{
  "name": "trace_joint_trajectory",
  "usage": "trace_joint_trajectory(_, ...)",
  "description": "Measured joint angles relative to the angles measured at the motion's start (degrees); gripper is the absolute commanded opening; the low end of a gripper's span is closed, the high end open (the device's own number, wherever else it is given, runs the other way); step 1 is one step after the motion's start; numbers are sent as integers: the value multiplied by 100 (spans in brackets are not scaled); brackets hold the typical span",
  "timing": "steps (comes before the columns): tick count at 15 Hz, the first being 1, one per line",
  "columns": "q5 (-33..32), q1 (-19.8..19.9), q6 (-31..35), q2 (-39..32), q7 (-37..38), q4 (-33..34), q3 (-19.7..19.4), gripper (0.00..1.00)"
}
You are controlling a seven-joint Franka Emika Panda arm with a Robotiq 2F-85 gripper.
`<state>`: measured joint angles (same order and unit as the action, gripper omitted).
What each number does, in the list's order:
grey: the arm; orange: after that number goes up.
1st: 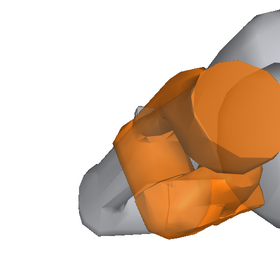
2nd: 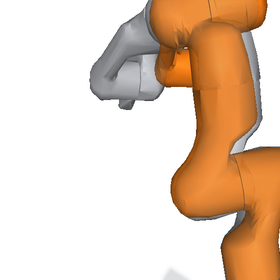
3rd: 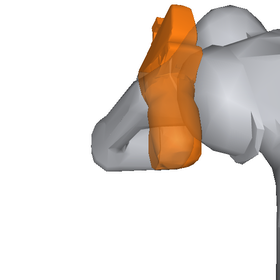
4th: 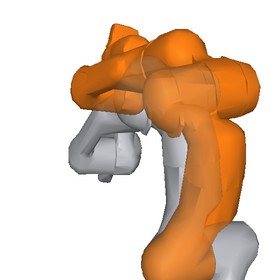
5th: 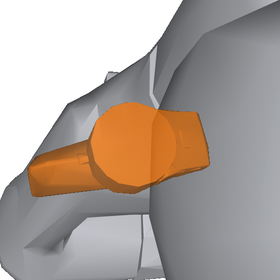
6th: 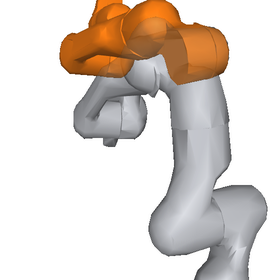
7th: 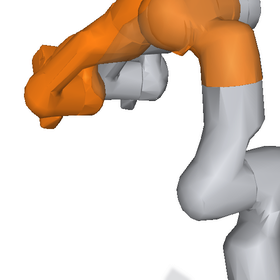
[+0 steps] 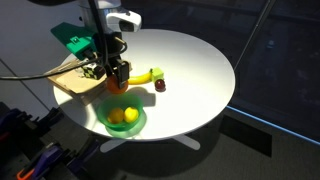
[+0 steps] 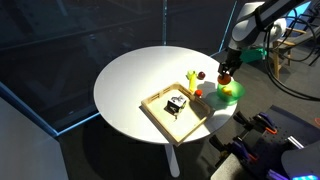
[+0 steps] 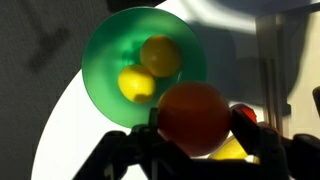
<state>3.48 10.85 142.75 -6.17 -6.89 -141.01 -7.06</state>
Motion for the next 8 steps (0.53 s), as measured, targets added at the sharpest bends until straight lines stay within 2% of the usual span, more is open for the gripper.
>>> trace_joint_trajectory(8,-11,1,535,352,6,-700,-147,48)
